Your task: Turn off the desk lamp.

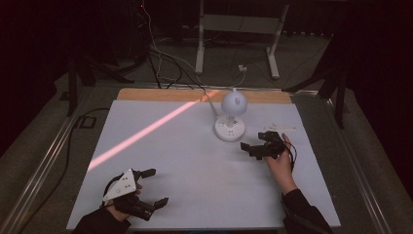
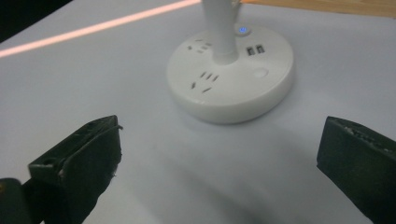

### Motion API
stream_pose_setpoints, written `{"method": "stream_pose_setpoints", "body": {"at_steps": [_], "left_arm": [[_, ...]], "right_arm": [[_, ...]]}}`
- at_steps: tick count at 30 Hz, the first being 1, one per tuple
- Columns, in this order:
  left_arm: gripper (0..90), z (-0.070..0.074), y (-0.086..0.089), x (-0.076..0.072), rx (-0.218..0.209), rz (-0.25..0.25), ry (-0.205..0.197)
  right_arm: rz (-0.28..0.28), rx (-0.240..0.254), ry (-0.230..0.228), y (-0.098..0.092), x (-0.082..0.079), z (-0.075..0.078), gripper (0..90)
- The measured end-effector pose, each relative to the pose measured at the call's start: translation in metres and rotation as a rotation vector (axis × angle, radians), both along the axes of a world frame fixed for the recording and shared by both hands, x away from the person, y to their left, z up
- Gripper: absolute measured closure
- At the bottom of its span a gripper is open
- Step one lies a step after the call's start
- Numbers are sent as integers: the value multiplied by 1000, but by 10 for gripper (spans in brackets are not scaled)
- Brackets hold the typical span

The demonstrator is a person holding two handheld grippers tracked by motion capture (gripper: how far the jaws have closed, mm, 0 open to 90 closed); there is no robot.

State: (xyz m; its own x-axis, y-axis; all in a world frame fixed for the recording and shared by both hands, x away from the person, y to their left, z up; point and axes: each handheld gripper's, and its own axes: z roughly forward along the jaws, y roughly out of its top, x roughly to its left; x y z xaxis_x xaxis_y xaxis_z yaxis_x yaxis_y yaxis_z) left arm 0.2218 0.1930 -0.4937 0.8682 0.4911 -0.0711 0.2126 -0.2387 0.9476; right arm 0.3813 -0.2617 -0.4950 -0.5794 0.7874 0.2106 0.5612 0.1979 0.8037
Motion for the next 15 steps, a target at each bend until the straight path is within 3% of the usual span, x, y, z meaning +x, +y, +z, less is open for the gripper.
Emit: {"method": "stream_pose_setpoints", "body": {"at_steps": [7,15], "left_arm": [[6,0,0,0,-6,1,1],[6,0,0,0,1,0,0]], "right_arm": [[13,-16,-18,-3,-28,1,0],[47,-1,-50,-1,-63,-5,0]]}}
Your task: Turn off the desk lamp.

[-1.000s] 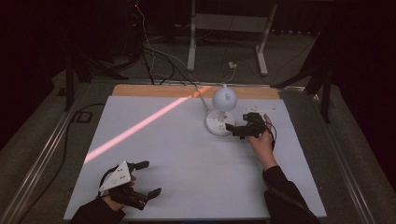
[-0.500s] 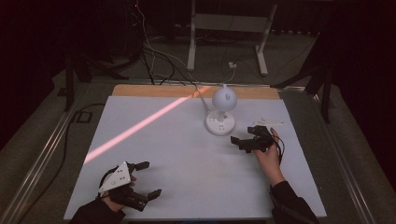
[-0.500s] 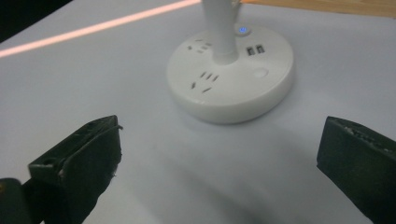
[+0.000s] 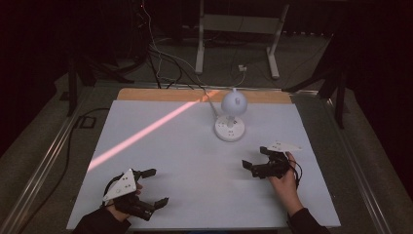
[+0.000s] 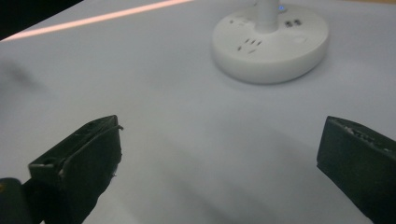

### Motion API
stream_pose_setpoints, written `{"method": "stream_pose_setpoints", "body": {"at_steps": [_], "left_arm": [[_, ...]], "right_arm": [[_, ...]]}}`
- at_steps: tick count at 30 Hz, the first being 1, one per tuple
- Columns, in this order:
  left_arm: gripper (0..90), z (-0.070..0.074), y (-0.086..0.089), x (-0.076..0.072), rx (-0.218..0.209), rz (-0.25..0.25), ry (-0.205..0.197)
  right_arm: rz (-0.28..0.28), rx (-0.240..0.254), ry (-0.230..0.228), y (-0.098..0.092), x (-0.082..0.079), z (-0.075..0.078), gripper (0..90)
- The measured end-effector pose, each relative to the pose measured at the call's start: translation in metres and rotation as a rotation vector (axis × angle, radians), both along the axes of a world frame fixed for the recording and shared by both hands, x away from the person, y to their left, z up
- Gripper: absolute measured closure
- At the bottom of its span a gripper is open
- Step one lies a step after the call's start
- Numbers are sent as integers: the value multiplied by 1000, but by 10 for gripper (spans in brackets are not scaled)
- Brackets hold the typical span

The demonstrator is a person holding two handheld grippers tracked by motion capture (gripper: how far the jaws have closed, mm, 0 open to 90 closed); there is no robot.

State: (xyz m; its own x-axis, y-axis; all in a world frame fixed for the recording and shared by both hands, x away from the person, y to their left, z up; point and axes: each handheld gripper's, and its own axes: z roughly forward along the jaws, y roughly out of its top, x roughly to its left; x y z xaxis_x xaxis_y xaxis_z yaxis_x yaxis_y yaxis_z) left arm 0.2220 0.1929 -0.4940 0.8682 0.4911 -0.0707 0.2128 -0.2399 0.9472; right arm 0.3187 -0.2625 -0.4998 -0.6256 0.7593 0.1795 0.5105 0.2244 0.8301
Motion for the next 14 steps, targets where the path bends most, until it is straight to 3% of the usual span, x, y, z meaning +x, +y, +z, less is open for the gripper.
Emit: {"method": "stream_pose_setpoints", "body": {"at_steps": [7,14], "left_arm": [[6,0,0,0,5,-2,1],[6,0,0,0,0,-1,-1]], "right_arm": [[31,-27,7,4,-22,-5,0],[32,-29,-36,-1,-29,-3,0]]}}
